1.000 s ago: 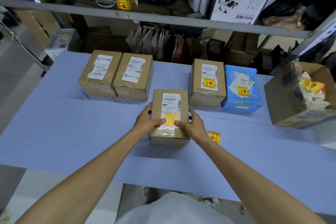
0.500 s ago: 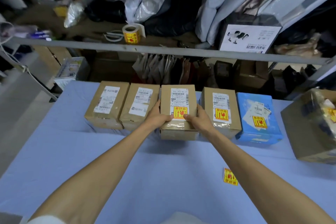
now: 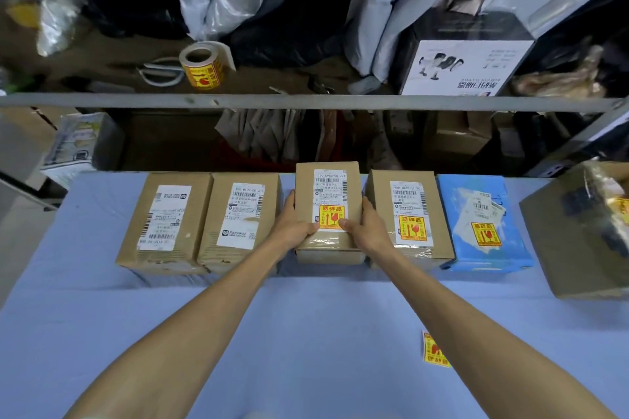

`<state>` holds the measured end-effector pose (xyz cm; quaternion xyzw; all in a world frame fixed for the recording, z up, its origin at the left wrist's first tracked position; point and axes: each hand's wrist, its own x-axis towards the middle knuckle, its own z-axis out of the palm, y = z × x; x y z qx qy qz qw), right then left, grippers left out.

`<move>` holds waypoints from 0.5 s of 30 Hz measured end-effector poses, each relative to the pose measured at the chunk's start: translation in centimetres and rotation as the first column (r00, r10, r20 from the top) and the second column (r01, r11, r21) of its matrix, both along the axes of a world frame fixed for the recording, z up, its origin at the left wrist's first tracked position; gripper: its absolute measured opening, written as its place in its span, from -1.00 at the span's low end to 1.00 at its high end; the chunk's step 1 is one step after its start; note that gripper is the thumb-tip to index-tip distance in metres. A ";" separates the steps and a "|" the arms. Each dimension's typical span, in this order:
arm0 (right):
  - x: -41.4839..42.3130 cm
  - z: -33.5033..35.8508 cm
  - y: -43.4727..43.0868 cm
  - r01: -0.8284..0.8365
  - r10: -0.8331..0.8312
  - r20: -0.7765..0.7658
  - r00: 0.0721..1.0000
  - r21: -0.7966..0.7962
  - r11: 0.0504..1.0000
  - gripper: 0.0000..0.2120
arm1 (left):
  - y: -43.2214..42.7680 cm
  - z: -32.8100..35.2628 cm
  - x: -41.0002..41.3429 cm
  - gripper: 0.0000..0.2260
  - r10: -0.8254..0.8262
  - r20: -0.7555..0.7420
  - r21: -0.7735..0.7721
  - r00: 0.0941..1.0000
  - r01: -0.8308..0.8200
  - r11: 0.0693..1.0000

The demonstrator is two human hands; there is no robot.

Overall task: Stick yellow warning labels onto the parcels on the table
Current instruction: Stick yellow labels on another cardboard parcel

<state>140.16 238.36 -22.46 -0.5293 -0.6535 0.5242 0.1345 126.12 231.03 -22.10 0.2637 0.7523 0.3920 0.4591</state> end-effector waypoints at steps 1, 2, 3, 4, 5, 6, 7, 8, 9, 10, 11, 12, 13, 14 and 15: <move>-0.1 -0.2 0.0 0.003 -0.003 0.010 1.000 0.022 1.000 -0.47 | 0.0 -0.1 0.0 -0.30 0.004 0.003 0.000 1.000 -0.004 1.000; -0.1 -0.4 -0.1 0.002 -0.004 0.024 1.000 0.049 0.999 -0.50 | 0.1 -0.5 -0.1 -0.27 0.010 0.014 0.003 1.000 -0.010 1.000; -0.2 -0.5 -0.1 0.002 -0.004 0.038 0.999 0.071 0.997 -0.52 | 0.0 -0.7 -0.2 -0.25 0.012 0.020 0.003 1.000 -0.012 1.000; -0.2 -0.6 -0.2 -0.002 -0.002 0.050 0.999 0.087 0.996 -0.54 | 0.1 -1.0 -0.3 -0.24 0.016 0.023 0.006 1.000 -0.016 1.000; -0.3 -0.6 -0.2 -0.006 0.000 0.061 0.998 0.099 0.995 -0.55 | 0.0 -1.3 -0.3 -0.23 0.015 0.023 0.005 1.000 -0.015 1.000; -0.3 -0.7 -0.3 -0.008 0.001 0.071 0.998 0.107 0.994 -0.55 | 0.0 -1.5 -0.4 -0.24 0.017 0.027 0.005 0.999 -0.017 1.000; -0.3 -0.6 -0.4 -0.005 -0.004 0.081 0.997 0.109 0.994 -0.56 | 0.0 -1.6 -0.4 -0.25 0.012 0.022 0.002 1.000 -0.012 1.000; -0.3 -0.7 -0.5 -0.002 -0.008 0.092 0.996 0.109 0.994 -0.56 | 0.0 -1.9 -0.5 -0.26 0.006 0.015 -0.004 1.000 -0.006 1.000; -0.3 -0.7 -0.6 -0.003 -0.008 0.105 0.994 0.109 0.994 -0.56 | -0.1 -1.9 -0.4 -0.28 -0.004 0.009 -0.017 1.000 0.004 1.000; -0.3 -0.6 -0.7 -0.010 -0.003 0.119 0.993 0.113 0.994 -0.56 | -0.1 -2.2 -0.5 -0.28 -0.010 0.006 -0.020 1.000 0.010 1.000; -0.3 -0.5 -0.7 -0.020 0.004 0.136 0.991 0.119 0.993 -0.57 | -0.2 -2.2 -0.5 -0.29 -0.028 -0.001 -0.027 1.000 0.028 0.999; -0.3 -0.4 -0.7 -0.032 0.012 0.155 0.988 0.121 0.992 -0.59 | -0.2 -2.2 -0.5 -0.30 -0.047 -0.014 -0.031 0.999 0.046 0.998; -0.4 -0.2 -0.7 -0.044 0.023 0.179 0.984 0.118 0.992 -0.60 | -0.2 -2.3 -0.5 -0.33 -0.072 -0.044 -0.048 0.996 0.070 0.996; -0.5 0.0 -0.7 -0.058 0.033 0.209 0.977 0.115 0.992 -0.61 | -0.2 -2.1 -0.6 -0.36 -0.091 -0.075 -0.054 0.993 0.087 0.995; -0.6 0.2 -0.7 -0.073 0.042 0.244 0.969 0.119 0.990 -0.62 | -0.2 -1.7 -0.7 -0.38 -0.112 -0.113 -0.058 0.987 0.106 0.993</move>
